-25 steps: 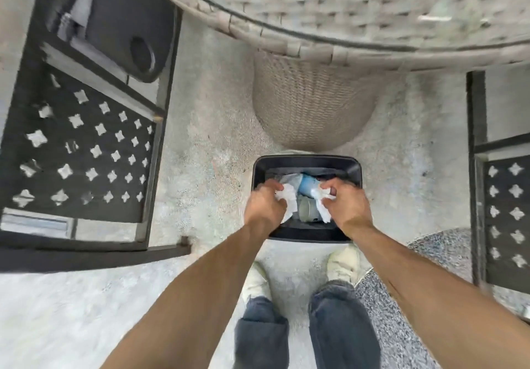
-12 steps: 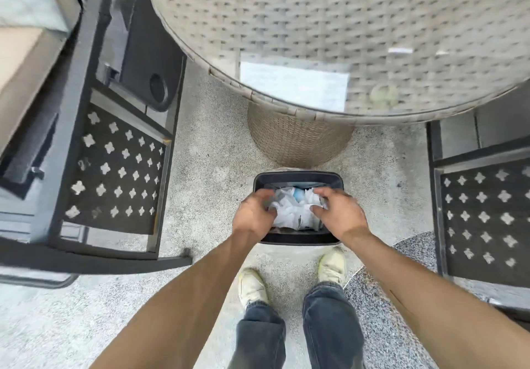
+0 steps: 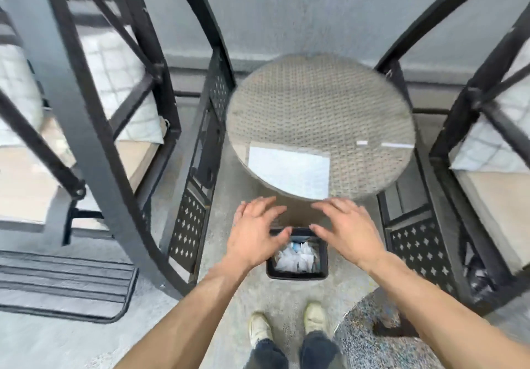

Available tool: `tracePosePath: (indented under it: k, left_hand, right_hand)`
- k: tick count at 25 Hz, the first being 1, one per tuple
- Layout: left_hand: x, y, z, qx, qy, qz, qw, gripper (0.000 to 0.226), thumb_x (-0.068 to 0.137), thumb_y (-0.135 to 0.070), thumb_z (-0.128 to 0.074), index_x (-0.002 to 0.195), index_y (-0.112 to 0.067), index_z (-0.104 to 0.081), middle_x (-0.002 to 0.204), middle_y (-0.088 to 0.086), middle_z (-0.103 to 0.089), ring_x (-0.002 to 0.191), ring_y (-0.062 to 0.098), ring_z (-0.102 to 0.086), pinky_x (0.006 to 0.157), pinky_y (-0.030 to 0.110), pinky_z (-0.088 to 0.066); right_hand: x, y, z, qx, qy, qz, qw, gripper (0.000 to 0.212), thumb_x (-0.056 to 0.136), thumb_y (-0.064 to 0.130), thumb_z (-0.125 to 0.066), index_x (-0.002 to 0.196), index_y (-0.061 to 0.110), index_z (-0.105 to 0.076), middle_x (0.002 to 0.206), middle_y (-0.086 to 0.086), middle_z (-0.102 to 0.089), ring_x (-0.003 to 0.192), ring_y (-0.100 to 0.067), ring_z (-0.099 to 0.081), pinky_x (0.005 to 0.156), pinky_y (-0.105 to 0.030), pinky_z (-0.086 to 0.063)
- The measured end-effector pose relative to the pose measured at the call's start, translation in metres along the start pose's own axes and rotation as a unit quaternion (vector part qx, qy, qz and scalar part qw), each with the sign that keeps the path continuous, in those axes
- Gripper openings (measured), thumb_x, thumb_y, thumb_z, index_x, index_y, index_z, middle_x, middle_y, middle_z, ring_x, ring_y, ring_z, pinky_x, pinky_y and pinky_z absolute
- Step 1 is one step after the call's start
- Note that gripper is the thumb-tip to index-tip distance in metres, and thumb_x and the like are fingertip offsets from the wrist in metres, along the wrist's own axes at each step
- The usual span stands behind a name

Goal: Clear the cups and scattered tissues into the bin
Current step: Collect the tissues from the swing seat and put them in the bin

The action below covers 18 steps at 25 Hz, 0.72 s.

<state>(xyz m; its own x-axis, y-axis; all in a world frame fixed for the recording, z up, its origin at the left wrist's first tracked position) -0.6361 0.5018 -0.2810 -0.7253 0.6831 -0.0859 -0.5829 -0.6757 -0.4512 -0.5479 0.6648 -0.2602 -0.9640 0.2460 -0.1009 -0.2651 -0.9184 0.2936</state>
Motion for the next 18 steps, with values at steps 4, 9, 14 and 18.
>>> tracePosePath:
  k: [4, 9, 14, 18]
  left_hand:
    - [-0.05, -0.027, 0.101, 0.057, -0.068, 0.005, 0.996, 0.069, 0.082, -0.073, -0.037, 0.142, -0.04, -0.04, 0.155, -0.009, -0.031, 0.146, 0.015, -0.018, 0.119, 0.046, -0.005]
    - [-0.101, -0.039, 0.194, 0.113, -0.166, 0.024, 0.979, 0.069, 0.084, -0.073, -0.036, 0.142, -0.038, -0.039, 0.155, -0.007, -0.031, 0.146, 0.015, -0.016, 0.119, 0.049, -0.006]
    - [-0.162, -0.035, 0.224, 0.109, -0.21, 0.081, 0.968, 0.071, 0.083, -0.075, -0.036, 0.143, -0.037, -0.038, 0.152, -0.01, -0.035, 0.144, 0.012, -0.021, 0.119, 0.044, -0.007]
    - [-0.227, -0.014, 0.238, 0.122, -0.229, 0.149, 0.954, 0.071, 0.083, -0.076, -0.035, 0.144, -0.04, -0.034, 0.152, -0.011, -0.033, 0.143, 0.011, -0.023, 0.119, 0.046, -0.01]
  right_hand:
    - [-0.023, 0.048, 0.083, -0.023, -0.043, 0.031, 0.998, 0.055, 0.083, 0.061, -0.055, 0.131, 0.036, -0.05, 0.14, 0.01, -0.047, 0.139, -0.018, -0.026, 0.105, -0.041, -0.028]
    - [-0.045, 0.083, 0.148, -0.017, -0.106, 0.089, 0.99, 0.054, 0.082, 0.067, -0.049, 0.129, 0.039, -0.051, 0.141, 0.009, -0.047, 0.141, -0.019, -0.023, 0.107, -0.044, -0.026]
    - [-0.061, 0.121, 0.164, 0.003, -0.116, 0.164, 0.98, 0.056, 0.084, 0.07, -0.041, 0.131, 0.04, -0.047, 0.138, 0.012, -0.048, 0.14, -0.016, -0.025, 0.108, -0.04, -0.026]
    - [-0.067, 0.182, 0.151, 0.015, -0.089, 0.246, 0.965, 0.059, 0.086, 0.069, -0.042, 0.137, 0.04, -0.039, 0.142, 0.014, -0.044, 0.14, -0.014, -0.023, 0.11, -0.036, -0.023]
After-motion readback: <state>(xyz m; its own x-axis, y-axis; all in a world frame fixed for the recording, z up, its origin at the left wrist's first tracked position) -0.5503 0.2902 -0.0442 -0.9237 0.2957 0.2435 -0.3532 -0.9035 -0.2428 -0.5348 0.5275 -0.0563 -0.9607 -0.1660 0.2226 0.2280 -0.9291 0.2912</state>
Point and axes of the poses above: each hand's wrist, its own x-axis towards the middle knuckle, its own z-axis out of the back of the hand, y = z × x, the point moved 8 cm from there along x, towards the middle knuckle
